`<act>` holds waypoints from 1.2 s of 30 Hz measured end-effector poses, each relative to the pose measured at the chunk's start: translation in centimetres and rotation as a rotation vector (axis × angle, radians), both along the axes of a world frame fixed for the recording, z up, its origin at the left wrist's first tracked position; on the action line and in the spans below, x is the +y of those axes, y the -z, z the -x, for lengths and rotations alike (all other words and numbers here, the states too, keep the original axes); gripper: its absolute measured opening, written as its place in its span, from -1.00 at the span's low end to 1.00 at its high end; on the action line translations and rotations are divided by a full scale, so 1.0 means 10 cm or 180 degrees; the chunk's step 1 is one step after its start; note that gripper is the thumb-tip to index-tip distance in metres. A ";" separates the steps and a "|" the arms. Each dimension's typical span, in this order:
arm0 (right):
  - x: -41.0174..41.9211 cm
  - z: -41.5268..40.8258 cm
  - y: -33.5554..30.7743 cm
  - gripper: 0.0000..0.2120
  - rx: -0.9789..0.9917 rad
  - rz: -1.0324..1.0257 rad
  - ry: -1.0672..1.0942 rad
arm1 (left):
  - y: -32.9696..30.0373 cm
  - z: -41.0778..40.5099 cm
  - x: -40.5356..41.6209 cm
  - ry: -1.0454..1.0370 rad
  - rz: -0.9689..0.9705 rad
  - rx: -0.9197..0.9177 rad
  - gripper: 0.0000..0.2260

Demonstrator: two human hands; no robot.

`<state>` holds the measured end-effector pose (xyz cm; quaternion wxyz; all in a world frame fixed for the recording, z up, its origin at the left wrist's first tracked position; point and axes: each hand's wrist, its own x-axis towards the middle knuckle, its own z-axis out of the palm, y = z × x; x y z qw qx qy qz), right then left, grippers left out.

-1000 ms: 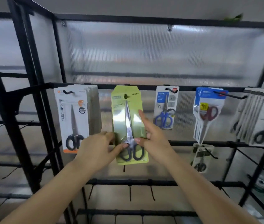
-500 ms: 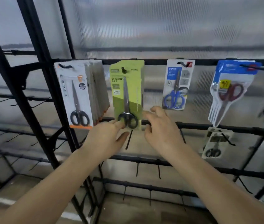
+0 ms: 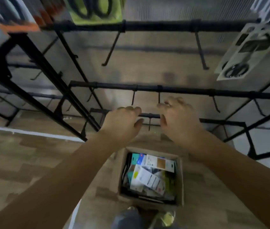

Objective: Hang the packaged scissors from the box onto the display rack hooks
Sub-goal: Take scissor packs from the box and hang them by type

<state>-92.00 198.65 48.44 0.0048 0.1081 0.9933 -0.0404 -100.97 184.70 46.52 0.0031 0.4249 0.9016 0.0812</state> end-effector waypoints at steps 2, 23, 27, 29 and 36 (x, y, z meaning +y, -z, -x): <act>0.04 -0.04 0.39 -0.66 -0.0207 0.0103 0.0119 | 0.40 0.06 0.04 0.0056 0.0262 -0.0137 -0.77; 0.09 -1.30 6.26 -0.71 -0.2113 0.1791 0.2436 | 5.83 -0.43 -0.45 0.0591 0.2867 -0.1337 -0.71; 0.24 -1.31 6.82 -0.76 -0.1725 0.2548 0.3399 | 6.23 -0.54 -0.28 0.0751 0.2227 -0.1256 -0.69; 0.25 -1.28 7.00 -0.69 -0.1676 0.2867 0.3509 | 6.37 -0.59 -0.13 0.0957 0.1785 -0.1262 -0.63; 0.10 -1.45 7.34 -0.45 -0.1678 0.3458 0.3618 | 6.75 -0.85 0.35 0.1326 0.2044 -0.1384 -0.52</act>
